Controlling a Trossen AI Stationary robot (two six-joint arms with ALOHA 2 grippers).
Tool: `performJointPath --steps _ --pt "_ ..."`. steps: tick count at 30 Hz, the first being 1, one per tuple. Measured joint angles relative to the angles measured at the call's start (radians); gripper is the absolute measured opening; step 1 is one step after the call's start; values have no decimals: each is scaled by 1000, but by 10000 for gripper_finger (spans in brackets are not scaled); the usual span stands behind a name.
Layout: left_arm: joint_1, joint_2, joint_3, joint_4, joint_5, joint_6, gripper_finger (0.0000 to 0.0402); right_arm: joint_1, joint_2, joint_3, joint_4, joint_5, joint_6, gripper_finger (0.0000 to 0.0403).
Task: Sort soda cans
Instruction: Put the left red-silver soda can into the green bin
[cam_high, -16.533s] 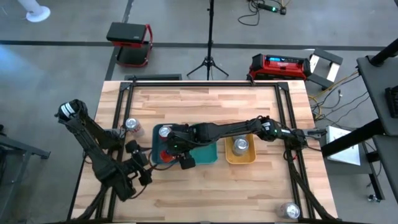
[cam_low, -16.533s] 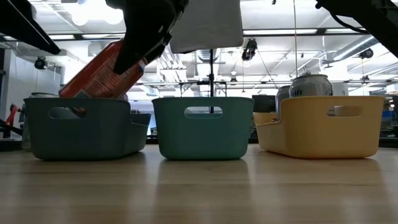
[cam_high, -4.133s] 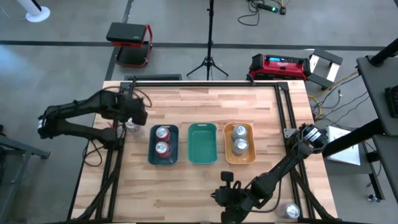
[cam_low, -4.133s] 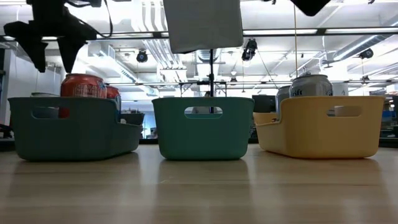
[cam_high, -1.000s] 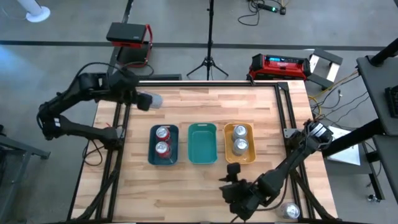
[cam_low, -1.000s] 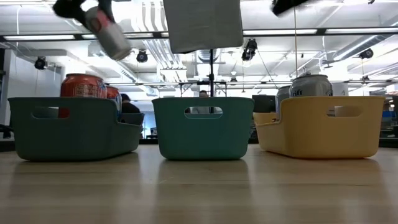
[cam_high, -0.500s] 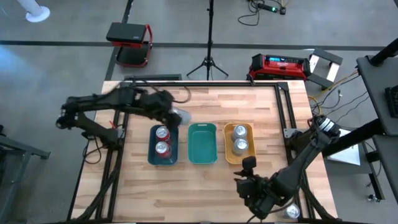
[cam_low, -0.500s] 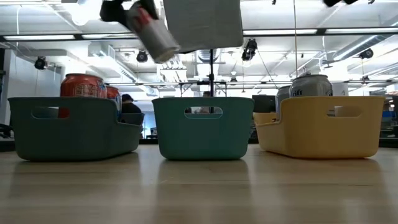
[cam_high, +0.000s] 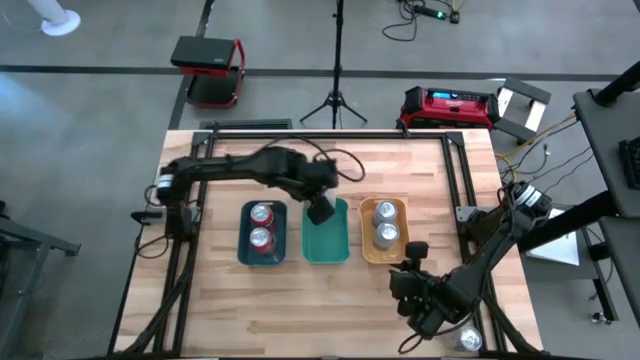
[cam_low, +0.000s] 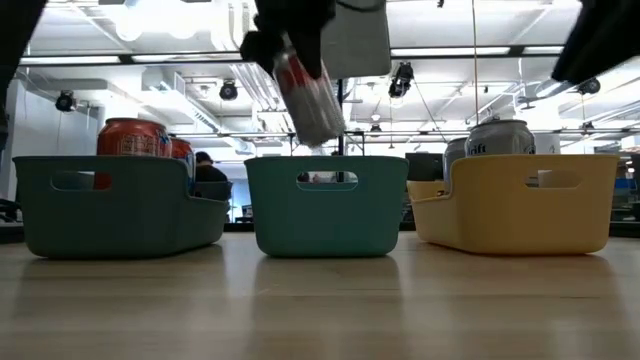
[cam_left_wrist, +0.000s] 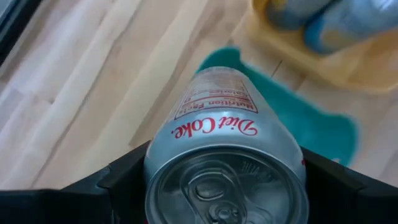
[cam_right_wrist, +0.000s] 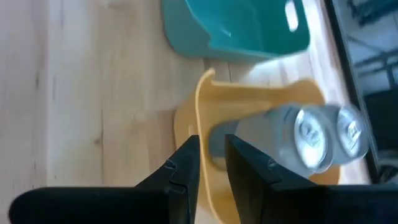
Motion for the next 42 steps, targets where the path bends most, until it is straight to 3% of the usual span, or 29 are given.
performJointPath --steps 5,16,24,42 --pt "-2 100 27 -39 27 52 293 5 11 -29 24 -12 57 52" --pt "-10 219 27 -37 82 83 294 4 11 -65 175 -10 -3 38" --pt "-5 231 24 7 74 82 294 4 11 -90 275 -12 -18 39" --pt "5 231 -25 62 129 41 294 -6 12 -92 302 -14 13 38"
